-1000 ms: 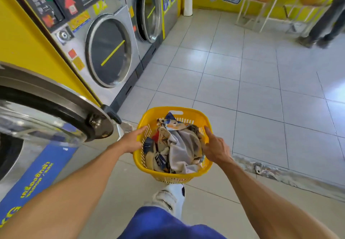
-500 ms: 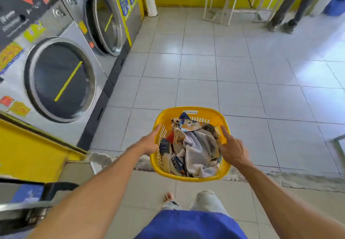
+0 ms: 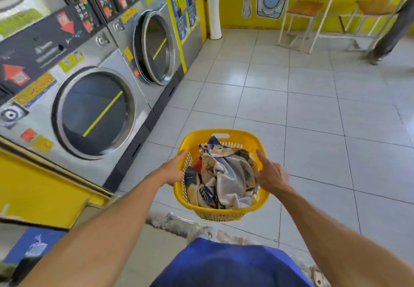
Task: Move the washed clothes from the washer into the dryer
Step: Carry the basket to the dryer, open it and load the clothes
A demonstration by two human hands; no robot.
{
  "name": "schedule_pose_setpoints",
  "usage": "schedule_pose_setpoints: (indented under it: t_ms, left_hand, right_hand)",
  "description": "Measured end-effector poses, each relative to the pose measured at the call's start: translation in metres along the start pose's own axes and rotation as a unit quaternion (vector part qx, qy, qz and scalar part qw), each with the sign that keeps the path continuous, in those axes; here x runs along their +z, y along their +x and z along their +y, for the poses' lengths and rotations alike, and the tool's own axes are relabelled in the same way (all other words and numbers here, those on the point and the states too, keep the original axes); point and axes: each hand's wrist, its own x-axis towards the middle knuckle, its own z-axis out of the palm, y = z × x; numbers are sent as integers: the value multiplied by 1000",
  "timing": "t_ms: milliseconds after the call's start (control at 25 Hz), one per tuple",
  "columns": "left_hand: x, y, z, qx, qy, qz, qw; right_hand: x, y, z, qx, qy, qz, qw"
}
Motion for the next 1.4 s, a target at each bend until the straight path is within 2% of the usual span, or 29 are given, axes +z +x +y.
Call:
schedule_pose_setpoints:
  t_ms: [320, 640, 880, 1000, 1200, 1400]
  left_hand:
    - [-25, 28, -28, -92, -60, 56, 992]
    - [-50, 94, -114, -176, -162, 84, 967]
    - [-86, 135, -183, -250, -275, 139, 918]
    - [-106, 138, -203, -280, -287, 173, 900]
    - [-120, 141, -232, -330, -356, 204, 850]
    - [-116, 162, -262, -392, -431, 226, 781]
  right_hand:
    - [-18, 105, -75, -134, -80, -49, 987]
    - [42, 220, -182, -246, -145, -102, 953]
    - [95, 297, -296, -325, -194, -130, 917]
    - [112, 318, -351, -376, -211, -139, 891]
    - [143, 342, -432, -455, -237, -175, 840]
    - [191, 381, -504, -516, -285, -229, 775]
